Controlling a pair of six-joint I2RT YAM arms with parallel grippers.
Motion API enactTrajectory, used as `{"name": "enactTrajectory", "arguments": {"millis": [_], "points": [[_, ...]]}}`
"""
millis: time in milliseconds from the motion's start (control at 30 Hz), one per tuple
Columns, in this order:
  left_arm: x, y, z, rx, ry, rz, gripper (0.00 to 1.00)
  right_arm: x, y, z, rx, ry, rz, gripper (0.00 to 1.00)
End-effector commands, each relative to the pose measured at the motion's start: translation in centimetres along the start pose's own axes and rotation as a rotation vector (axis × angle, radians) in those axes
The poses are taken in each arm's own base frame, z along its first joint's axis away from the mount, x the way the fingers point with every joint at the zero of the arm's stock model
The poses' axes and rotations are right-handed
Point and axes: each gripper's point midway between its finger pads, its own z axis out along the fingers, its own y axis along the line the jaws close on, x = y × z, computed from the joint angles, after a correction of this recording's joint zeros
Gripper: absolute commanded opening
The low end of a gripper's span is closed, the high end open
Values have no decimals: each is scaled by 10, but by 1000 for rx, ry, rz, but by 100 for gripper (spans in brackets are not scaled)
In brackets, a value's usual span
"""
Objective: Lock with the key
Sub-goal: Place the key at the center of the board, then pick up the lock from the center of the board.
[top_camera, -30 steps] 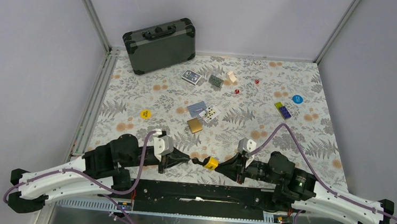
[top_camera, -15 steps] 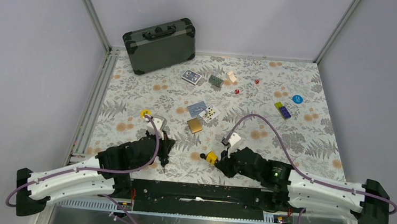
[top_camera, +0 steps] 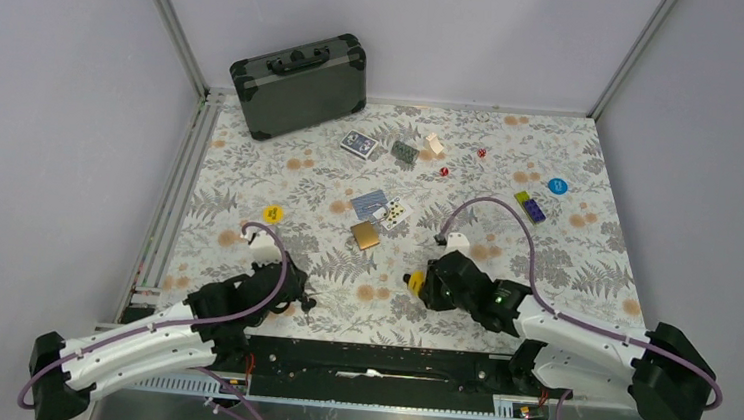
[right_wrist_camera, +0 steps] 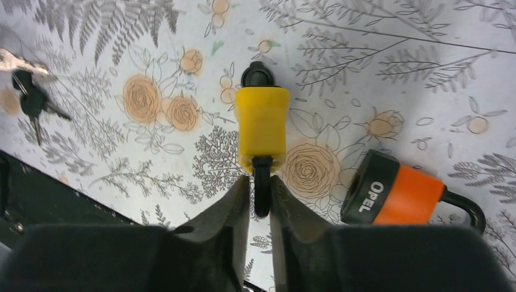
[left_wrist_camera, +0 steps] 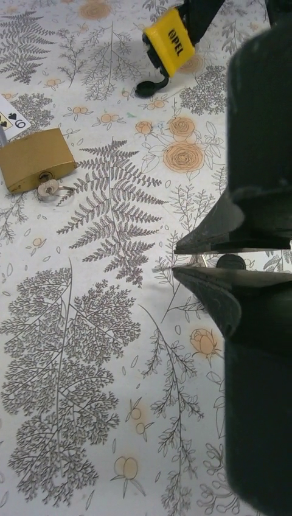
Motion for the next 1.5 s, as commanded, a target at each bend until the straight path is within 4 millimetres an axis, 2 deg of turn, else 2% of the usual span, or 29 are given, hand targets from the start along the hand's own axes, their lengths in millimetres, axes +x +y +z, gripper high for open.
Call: {"name": "enactTrajectory", "arguments": {"millis": [0,67,133,233,300,400,500,633,767,900,1067,1267,1367,1467], "points": [[1,-3,5,1,-9,-55,24,-25,-13,-10,80,-121,81,32],[3,-4,7,-4,-1,-51,32,-29,-18,-15,99,-150,82,43],[2,-5,7,-11,2,-45,41,-32,-22,-20,108,-170,82,48],[-3,-5,6,-32,-7,-37,62,-36,-24,-26,114,-192,71,55],[-9,-6,4,-37,-14,-29,69,-38,-25,-30,119,-191,59,60],[-20,-12,-1,-34,-26,-22,81,-39,-22,-31,122,-151,43,65],[-32,-17,-5,-31,-24,-16,98,-33,-19,-25,99,-44,63,71],[-48,-22,-10,-20,-4,-27,99,-36,-29,-17,78,40,157,75],[-57,-18,-14,-29,35,-52,99,-56,-33,-25,74,-25,208,90],[-60,-14,-16,-47,81,-21,99,-61,-34,-31,99,-15,258,99],[-60,-6,-13,-146,136,35,99,-63,-52,-39,240,-18,333,100],[-64,-5,-11,-206,162,44,99,-66,-49,-50,269,38,362,100],[-69,-7,-13,-210,153,47,99,-68,-41,-47,237,103,307,100],[-78,-9,-17,-205,130,43,99,-70,-45,-42,259,118,247,100]]}}
